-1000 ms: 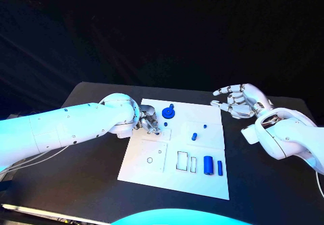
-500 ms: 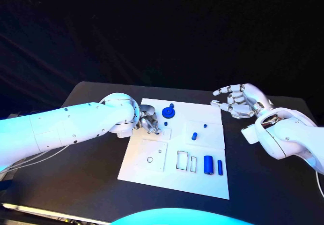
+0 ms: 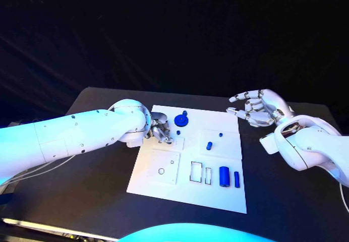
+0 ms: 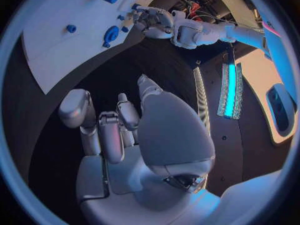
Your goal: Assemble the parts on the task board
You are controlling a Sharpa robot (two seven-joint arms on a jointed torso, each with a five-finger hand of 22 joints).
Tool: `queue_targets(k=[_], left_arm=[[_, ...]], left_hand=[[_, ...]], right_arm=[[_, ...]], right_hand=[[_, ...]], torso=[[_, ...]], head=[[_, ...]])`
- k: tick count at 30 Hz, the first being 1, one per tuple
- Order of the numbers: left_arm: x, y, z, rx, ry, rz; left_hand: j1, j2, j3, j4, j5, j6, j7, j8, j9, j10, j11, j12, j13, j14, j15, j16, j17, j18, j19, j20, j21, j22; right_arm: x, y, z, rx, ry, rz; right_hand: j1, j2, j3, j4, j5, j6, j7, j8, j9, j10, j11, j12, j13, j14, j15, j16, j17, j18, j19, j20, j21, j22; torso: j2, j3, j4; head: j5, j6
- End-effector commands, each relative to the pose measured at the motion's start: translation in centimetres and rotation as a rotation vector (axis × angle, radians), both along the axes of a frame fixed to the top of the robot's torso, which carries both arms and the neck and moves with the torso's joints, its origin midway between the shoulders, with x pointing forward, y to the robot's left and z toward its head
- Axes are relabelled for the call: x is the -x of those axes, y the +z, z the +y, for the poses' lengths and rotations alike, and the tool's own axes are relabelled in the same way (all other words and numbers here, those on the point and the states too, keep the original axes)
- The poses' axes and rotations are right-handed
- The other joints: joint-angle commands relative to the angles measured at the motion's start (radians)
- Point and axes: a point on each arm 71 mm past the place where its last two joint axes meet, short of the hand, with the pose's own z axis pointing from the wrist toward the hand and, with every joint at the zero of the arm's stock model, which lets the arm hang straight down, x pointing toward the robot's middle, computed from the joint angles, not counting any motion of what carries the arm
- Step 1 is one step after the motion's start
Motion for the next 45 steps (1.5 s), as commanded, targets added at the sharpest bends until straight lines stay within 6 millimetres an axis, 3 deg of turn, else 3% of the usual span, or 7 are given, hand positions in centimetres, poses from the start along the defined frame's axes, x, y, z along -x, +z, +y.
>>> queue_targets(k=[1, 11, 21, 28, 36, 40, 45], left_arm=[[0.2, -0.38, -0.33, -0.021, -0.025, 0.024], [0.07, -0.62, -0.72, -0.024, -0.029, 0.029], [0.0, -0.75, -0.87, -0.019, -0.024, 0.031], [-0.08, -0.77, -0.56, -0.019, -0.015, 0.027], [-0.12, -0.69, -0.02, -0.034, -0.008, 0.011], [-0.09, -0.57, -0.02, -0.043, -0.011, -0.008], [-0.04, -0.45, 0.02, -0.04, -0.009, -0.02]], left_hand=[[-0.003, 0.008, 0.182, -0.177, 0.004, 0.0, -0.008, 0.0, 0.001, 0.009, -0.001, 0.006, 0.004, 0.082, -0.006, 0.007, 0.186, -0.008, 0.005, 0.001, 0.003, -0.001], [-0.026, 0.005, 0.192, -0.185, 0.014, 0.007, -0.01, 0.002, 0.009, 0.017, -0.003, 0.011, 0.009, 0.083, -0.007, 0.009, 0.188, -0.008, 0.006, 0.0, 0.003, 0.0], [-0.079, 0.006, 0.16, -0.174, -0.002, 0.022, -0.022, 0.009, 0.025, 0.031, -0.011, 0.019, 0.016, 0.084, -0.013, 0.012, 0.192, -0.009, 0.01, -0.004, 0.004, 0.005], [-0.142, 0.005, 0.039, -0.122, -0.011, 0.041, -0.031, -0.004, 0.033, 0.03, -0.018, 0.021, 0.019, 0.085, -0.019, 0.012, 0.194, -0.01, 0.012, -0.01, 0.001, 0.006], [-0.184, 0.001, -0.112, -0.031, -0.008, 0.058, -0.031, -0.015, 0.043, 0.034, -0.018, 0.03, 0.029, 0.087, -0.02, 0.017, 0.202, -0.01, 0.015, -0.011, -0.001, 0.008], [-0.189, 0.006, -0.137, -0.018, -0.007, 0.06, -0.031, -0.018, 0.044, 0.033, -0.017, 0.031, 0.029, 0.087, -0.02, 0.017, 0.201, -0.01, 0.015, -0.011, -0.002, 0.007], [-0.211, 0.014, -0.174, -0.015, -0.006, 0.064, -0.03, -0.021, 0.046, 0.036, -0.017, 0.033, 0.033, 0.087, -0.019, 0.018, 0.202, -0.01, 0.015, -0.011, -0.003, 0.007]], right_arm=[[0.09, -0.02, 0.21, 0.002, 0.015, 0.001], [0.12, -0.05, 0.21, 0.0, 0.015, 0.004], [0.13, -0.13, 0.25, 0.0, 0.016, 0.006], [0.13, -0.15, 0.22, -0.001, 0.015, 0.006], [0.13, -0.21, 0.16, -0.001, 0.014, 0.007], [0.14, -0.26, 0.16, -0.001, 0.014, 0.008], [0.15, -0.34, 0.15, -0.003, 0.013, 0.01]], right_hand=[[-0.009, 0.003, 0.001, 0.004, 0.003, 0.003, -0.001, 0.002, -0.001, -0.005, -0.003, -0.005, -0.001, 0.069, -0.007, -0.006, 0.133, 0.016, -0.007, -0.001, -0.003, -0.001], [-0.009, 0.003, 0.001, 0.004, 0.003, 0.003, -0.001, 0.002, -0.001, -0.005, -0.003, -0.005, -0.001, 0.069, -0.007, -0.006, 0.133, 0.016, -0.007, -0.001, -0.003, -0.001], [-0.009, 0.004, 0.002, 0.004, 0.003, 0.003, -0.002, 0.002, -0.001, -0.005, -0.003, -0.005, -0.001, 0.069, -0.007, -0.006, 0.134, 0.016, -0.007, -0.001, -0.004, -0.001], [-0.012, 0.005, 0.002, 0.005, 0.003, 0.003, -0.002, 0.002, -0.001, -0.005, -0.003, -0.005, -0.001, 0.069, -0.007, -0.006, 0.133, 0.016, -0.008, -0.001, -0.006, -0.002], [-0.014, 0.006, 0.001, 0.005, 0.003, 0.003, -0.002, 0.003, -0.001, -0.005, -0.003, -0.005, -0.002, 0.069, -0.007, -0.006, 0.134, 0.016, -0.007, -0.001, -0.006, -0.002], [-0.014, 0.005, 0.001, 0.005, 0.003, 0.003, -0.002, 0.003, -0.001, -0.005, -0.003, -0.005, -0.002, 0.069, -0.007, -0.006, 0.133, 0.016, -0.008, -0.001, -0.007, -0.002], [-0.015, 0.005, 0.001, 0.005, 0.003, 0.003, -0.002, 0.002, -0.002, -0.006, -0.003, -0.006, -0.003, 0.068, -0.007, -0.007, 0.131, 0.016, -0.008, -0.001, -0.009, -0.004]], torso=[[-0.001, 0.0002, -0.0003], [-0.001, -0.0003, -0.0002], [-0.001, 0.0001, 0.0], [-0.001, -0.0006, 0.0], [0.0, -0.0012, 0.0003], [0.001, -0.0016, 0.0007], [0.001, -0.002, 0.0001]], head=[[0.0, -0.001], [-0.001, -0.001], [-0.002, 0.0], [-0.003, 0.002], [-0.003, 0.004], [0.001, 0.005], [-0.003, 0.005]])
